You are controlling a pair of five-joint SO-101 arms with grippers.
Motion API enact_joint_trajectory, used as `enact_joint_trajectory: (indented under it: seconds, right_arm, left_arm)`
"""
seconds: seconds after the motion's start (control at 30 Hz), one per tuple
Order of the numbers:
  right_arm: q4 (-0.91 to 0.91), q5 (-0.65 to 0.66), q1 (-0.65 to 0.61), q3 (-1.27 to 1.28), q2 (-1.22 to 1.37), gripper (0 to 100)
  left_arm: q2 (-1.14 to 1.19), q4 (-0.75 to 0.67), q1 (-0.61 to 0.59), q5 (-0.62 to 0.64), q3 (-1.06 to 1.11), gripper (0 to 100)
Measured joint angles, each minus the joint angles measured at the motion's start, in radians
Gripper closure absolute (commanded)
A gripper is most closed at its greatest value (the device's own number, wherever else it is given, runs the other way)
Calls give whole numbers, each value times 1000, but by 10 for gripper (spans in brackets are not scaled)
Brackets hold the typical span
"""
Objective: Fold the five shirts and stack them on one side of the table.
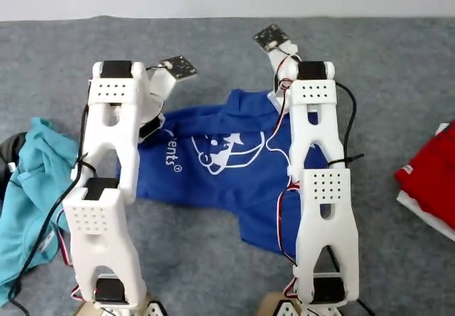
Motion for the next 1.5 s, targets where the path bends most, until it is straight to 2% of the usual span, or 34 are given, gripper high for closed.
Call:
enact_joint_trajectory:
  seconds: [0.37, 0.53, 1.0, 1.23, 1.5]
  right_arm:
    - [242, 146, 20, 2, -181, 987]
    - [259, 160, 41, 49, -270, 987]
    - [259, 161, 37, 589, -677, 986]
    - [259, 144, 37, 813, -844, 986]
    - [259, 143, 34, 1034, -1013, 986]
  left_arm:
    - [0, 0, 29, 0, 0, 992]
    - [0, 0, 29, 0, 0, 993]
    - [-135, 0, -11, 0, 28, 994]
    - [-140, 0, -48, -64, 166, 994]
    - [-140, 0, -143, -132, 178, 994]
